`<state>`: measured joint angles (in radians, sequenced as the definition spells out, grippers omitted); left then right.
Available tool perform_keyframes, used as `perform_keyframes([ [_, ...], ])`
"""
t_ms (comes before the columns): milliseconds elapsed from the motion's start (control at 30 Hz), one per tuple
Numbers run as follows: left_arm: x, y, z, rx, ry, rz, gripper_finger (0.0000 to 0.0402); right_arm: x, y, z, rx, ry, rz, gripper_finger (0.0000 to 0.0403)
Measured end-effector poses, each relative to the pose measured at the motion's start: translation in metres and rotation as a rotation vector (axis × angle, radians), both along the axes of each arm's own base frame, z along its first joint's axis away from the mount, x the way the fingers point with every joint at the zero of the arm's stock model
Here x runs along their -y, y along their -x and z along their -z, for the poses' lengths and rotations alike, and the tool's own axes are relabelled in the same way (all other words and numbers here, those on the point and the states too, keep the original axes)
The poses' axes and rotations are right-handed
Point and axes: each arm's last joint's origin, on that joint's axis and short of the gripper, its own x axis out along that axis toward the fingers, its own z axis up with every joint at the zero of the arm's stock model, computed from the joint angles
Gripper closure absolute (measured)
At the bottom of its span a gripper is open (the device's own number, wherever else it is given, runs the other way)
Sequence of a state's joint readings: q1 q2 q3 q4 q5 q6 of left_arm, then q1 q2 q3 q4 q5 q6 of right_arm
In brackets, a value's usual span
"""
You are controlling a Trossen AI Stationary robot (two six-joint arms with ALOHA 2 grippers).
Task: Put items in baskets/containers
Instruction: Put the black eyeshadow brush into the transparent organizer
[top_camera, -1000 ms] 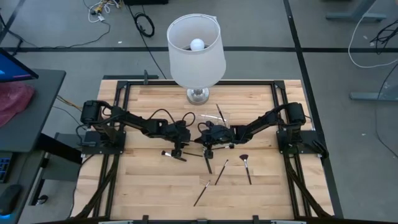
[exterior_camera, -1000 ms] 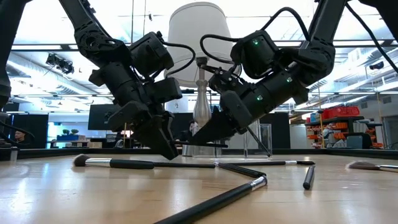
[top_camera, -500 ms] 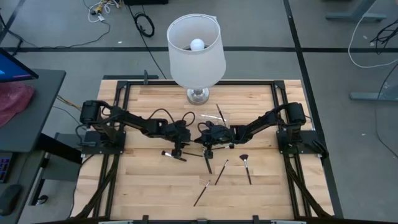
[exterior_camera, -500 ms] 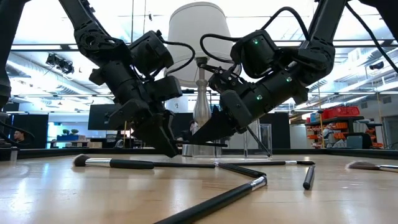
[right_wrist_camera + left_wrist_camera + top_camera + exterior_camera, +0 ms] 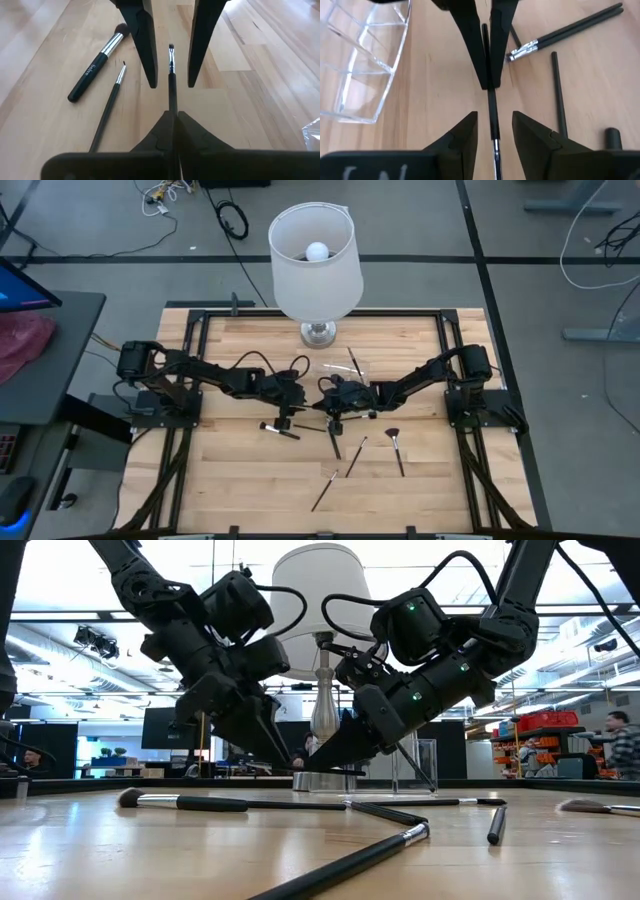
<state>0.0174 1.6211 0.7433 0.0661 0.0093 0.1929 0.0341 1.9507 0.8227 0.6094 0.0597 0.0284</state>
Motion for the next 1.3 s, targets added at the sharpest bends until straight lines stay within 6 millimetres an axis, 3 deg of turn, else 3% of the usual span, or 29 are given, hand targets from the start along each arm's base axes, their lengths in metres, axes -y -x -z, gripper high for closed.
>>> perform_keyframes([
  [300,-0.001,0.002,0.002,-0.03,-0.018,-0.021,0.0279,0.0,0.0,0.0,0.004,0.0,0.0,0.0394],
  [767,-0.001,0.003,0.003,-0.042,-0.026,-0.022,0.0374,0.0,-0.001,-0.002,0.02,0.001,0.003,0.0394],
  [1033,-0.001,0.003,0.003,-0.042,-0.039,-0.009,0.0374,0.0,-0.001,-0.001,0.016,0.001,0.002,0.0393],
  [1167,-0.001,0.002,-0.003,-0.079,-0.057,0.012,0.0384,0.0,-0.001,-0.002,0.021,-0.001,0.012,0.0375],
  [1300,-0.002,0.001,-0.015,-0.221,-0.084,0.026,0.0385,0.001,-0.001,-0.002,0.012,0.006,0.039,0.0342],
])
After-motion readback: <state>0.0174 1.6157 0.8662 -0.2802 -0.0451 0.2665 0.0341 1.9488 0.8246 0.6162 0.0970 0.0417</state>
